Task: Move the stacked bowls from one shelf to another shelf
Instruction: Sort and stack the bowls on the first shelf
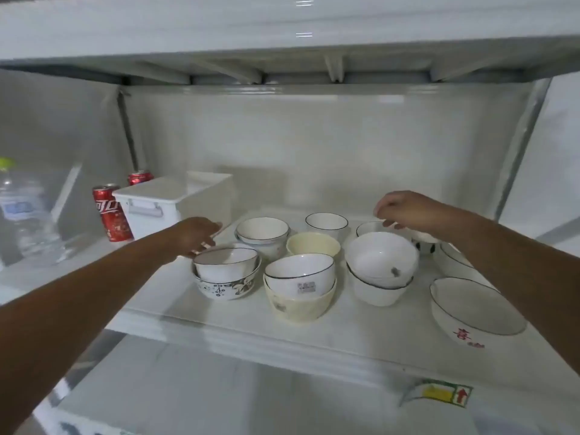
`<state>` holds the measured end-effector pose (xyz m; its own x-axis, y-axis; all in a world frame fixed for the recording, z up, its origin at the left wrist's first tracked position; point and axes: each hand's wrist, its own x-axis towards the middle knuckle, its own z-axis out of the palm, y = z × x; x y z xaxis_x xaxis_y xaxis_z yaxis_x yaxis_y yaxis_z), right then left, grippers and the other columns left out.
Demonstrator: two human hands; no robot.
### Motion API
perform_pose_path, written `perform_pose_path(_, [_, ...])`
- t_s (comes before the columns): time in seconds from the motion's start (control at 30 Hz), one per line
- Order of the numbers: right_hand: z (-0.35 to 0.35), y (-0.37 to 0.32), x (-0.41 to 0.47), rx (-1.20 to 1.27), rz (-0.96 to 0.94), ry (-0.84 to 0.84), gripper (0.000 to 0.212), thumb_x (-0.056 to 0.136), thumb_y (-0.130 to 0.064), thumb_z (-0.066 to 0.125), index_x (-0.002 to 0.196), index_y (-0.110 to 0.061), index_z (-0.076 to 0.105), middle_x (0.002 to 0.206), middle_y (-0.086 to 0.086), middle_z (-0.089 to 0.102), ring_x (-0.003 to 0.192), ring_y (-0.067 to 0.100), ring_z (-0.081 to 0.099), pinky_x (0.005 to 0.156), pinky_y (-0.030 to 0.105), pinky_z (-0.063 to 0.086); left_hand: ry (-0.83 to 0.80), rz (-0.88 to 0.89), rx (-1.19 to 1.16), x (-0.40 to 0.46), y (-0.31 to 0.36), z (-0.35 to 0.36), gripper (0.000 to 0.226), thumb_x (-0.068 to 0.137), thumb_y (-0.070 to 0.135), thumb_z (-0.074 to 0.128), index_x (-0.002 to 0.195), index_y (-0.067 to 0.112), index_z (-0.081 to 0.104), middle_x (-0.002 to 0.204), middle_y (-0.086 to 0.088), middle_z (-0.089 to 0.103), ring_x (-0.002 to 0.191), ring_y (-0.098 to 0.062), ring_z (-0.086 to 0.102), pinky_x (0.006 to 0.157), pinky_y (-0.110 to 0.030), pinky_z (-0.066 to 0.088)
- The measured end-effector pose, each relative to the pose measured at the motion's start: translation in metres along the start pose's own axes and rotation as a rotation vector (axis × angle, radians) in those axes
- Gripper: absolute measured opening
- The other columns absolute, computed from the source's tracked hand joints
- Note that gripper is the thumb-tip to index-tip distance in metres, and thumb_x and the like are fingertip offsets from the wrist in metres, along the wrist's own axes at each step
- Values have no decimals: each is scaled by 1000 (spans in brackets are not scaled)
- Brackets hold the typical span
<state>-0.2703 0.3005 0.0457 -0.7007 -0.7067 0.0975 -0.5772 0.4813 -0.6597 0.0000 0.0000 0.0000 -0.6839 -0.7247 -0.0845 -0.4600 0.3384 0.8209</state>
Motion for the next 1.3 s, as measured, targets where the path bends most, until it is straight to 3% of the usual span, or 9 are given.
perform_pose_path(0.13, [16,-11,32,-67,-21,-89,20,94,-21,62,106,-7,69,112,12,71,98,25,70,83,35,52,-98,-51,28,16,-9,1,50,91,50,58,121,11,57,110,-9,58,84,-20,57,68,-28,46])
perform_pose_path(0.27, [35,-23,60,-218,-13,-275,27,96,-30,61,107,-5,66,98,4,71,80,17,67,72,28,48,-146,-14,42,24,-12,4,60,80,51,63,120,6,61,115,-13,59,97,-24,57,81,-32,44])
perform_pose_path(0.5, [67,-26,93,-485,45,-493,34,95,-41,59,88,-9,70,85,2,76,72,15,68,63,26,44,-251,-8,81,43,-20,-3,94,49,66,62,121,6,60,114,-10,62,98,-19,56,87,-32,44])
perform_pose_path(0.6, [77,-26,95,-628,53,-539,38,93,-44,60,94,-8,72,79,-1,76,74,18,66,67,29,45,-271,-51,94,62,-25,-7,73,62,66,63,117,18,63,110,-2,63,98,-23,60,88,-36,48])
perform_pose_path(0.73, [87,-25,96,-726,69,-510,32,90,-37,62,98,-7,71,91,9,76,74,21,61,60,27,44,-295,-37,112,83,-24,-2,47,92,55,51,119,18,60,109,-9,67,93,-26,63,79,-34,50])
perform_pose_path(0.87, [89,-33,94,-780,99,-498,32,91,-30,58,103,-5,74,68,-6,70,44,0,54,43,17,41,-351,-76,117,94,-15,10,48,96,56,42,112,17,64,107,-14,72,80,-23,63,64,-27,46])
perform_pose_path(1.07, [93,-37,90,-778,116,-489,35,93,-25,54,108,0,73,67,-5,68,32,-6,48,30,9,32,-440,-127,51,114,-6,24,44,97,45,46,81,9,65,57,-4,61,38,-13,43,38,-16,31])
perform_pose_path(1.2, [94,-41,88,-775,104,-478,28,94,-23,53,92,-3,72,67,-3,65,29,-4,48,30,10,32,-471,-158,-89,119,-6,28,30,96,18,48,74,2,60,53,-13,60,31,-14,46,32,-12,32])
perform_pose_path(1.3, [97,-41,88,-798,103,-441,28,92,-24,54,72,-8,65,60,-3,64,27,-2,48,34,14,35,-430,-162,-139,126,-6,32,28,91,4,44,63,8,45,49,-10,48,32,-13,37,35,-16,32])
